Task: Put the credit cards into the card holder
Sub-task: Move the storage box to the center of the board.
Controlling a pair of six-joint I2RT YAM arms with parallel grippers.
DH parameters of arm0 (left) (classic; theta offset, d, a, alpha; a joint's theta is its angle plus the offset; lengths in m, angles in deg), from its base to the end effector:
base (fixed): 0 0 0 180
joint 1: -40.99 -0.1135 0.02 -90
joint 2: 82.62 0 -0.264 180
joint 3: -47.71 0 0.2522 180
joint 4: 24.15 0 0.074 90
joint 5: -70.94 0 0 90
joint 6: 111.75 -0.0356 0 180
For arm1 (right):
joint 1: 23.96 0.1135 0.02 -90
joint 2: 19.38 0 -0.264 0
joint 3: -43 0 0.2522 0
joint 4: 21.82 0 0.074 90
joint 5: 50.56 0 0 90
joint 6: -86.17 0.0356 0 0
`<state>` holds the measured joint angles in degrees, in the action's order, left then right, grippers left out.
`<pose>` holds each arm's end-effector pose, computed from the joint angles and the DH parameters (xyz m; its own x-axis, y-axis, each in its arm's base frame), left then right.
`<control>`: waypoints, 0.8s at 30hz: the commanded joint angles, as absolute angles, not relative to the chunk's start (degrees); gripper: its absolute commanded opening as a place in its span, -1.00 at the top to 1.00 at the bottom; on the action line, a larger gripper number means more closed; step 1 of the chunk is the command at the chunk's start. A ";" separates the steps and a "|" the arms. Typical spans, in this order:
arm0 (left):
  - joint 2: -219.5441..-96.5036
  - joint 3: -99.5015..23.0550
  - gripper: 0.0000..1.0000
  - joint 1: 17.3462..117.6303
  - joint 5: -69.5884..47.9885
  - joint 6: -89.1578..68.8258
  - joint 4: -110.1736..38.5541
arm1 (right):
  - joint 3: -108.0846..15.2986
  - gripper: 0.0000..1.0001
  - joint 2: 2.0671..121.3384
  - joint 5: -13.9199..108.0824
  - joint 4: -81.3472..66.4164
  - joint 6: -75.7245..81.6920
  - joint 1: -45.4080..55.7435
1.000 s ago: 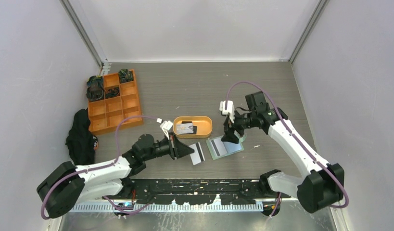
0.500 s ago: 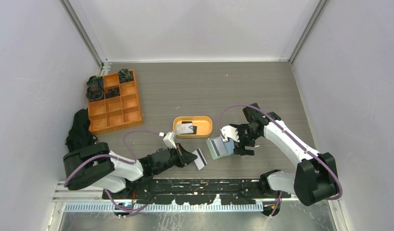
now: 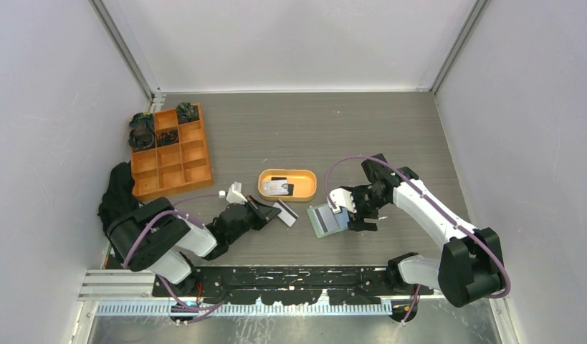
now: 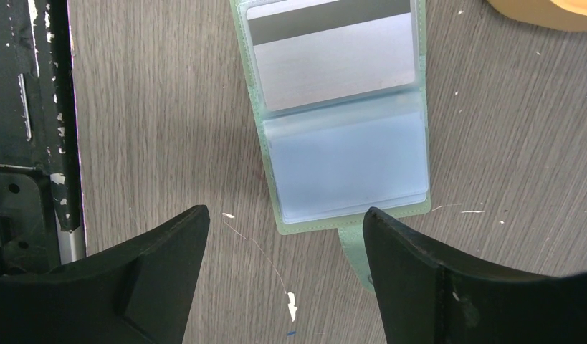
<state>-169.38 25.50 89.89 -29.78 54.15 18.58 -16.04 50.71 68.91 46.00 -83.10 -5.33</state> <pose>0.1461 -0.1574 0.1088 -0.6675 -0.6844 -0.2932 -0.0843 0.4607 -0.8835 0.1819 0.0798 0.2104 0.1886 -0.8391 -0.5102 -0.9821 -0.1600 -0.0998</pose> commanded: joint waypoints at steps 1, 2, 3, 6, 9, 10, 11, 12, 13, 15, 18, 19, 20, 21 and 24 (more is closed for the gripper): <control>-171.41 20.92 1.00 84.98 -25.92 55.42 20.49 | -16.82 -0.67 49.10 70.82 46.61 -84.69 -5.39; -172.08 19.84 1.00 83.58 -24.71 55.24 20.31 | -16.85 -0.67 49.09 70.88 46.73 -84.69 -5.39; -173.11 18.75 1.00 82.24 -23.59 55.10 20.32 | -16.95 -0.67 49.03 70.90 46.70 -84.69 -5.41; -177.40 13.96 1.00 78.62 -19.59 54.70 21.12 | -16.99 -0.66 49.00 70.55 46.58 -84.29 -5.45; -183.48 8.50 1.00 75.86 -13.87 54.59 24.17 | -17.28 -0.65 49.35 69.19 45.06 -81.58 -5.50; -185.53 6.76 1.00 75.08 -11.80 54.92 25.37 | -17.52 -0.66 49.66 68.52 44.43 -80.28 -5.42; -187.66 5.35 1.00 74.58 -9.89 55.35 26.79 | -17.85 -0.67 50.10 67.75 44.49 -79.44 -5.61; -189.38 4.41 1.00 74.19 -8.29 55.74 28.73 | -18.36 -0.68 50.70 67.21 45.30 -79.49 -5.92; -190.92 3.94 1.00 74.08 -6.94 56.07 30.28 | -18.86 -0.68 51.21 66.92 47.19 -80.77 -6.39; -192.41 4.19 1.00 74.14 -5.05 56.11 31.68 | -19.40 -0.71 51.23 66.87 50.09 -84.33 -7.73; -191.50 7.63 1.00 74.15 -4.24 55.27 33.91 | -18.88 -0.77 50.57 66.51 51.63 -87.62 -8.91; -190.62 9.13 1.00 74.20 -4.09 54.80 34.43 | -18.74 -0.79 50.82 66.43 51.62 -87.86 -8.94; -189.59 10.42 1.00 74.14 -3.73 54.16 34.59 | -18.67 -0.80 51.48 66.47 51.57 -87.96 -8.94; -188.30 12.24 1.00 74.23 -3.34 53.51 34.47 | -18.75 -0.80 52.49 66.46 51.21 -87.48 -8.93; -184.63 15.49 1.00 75.91 -3.76 52.88 34.47 | -19.61 -0.78 57.23 64.85 48.83 -85.06 -8.94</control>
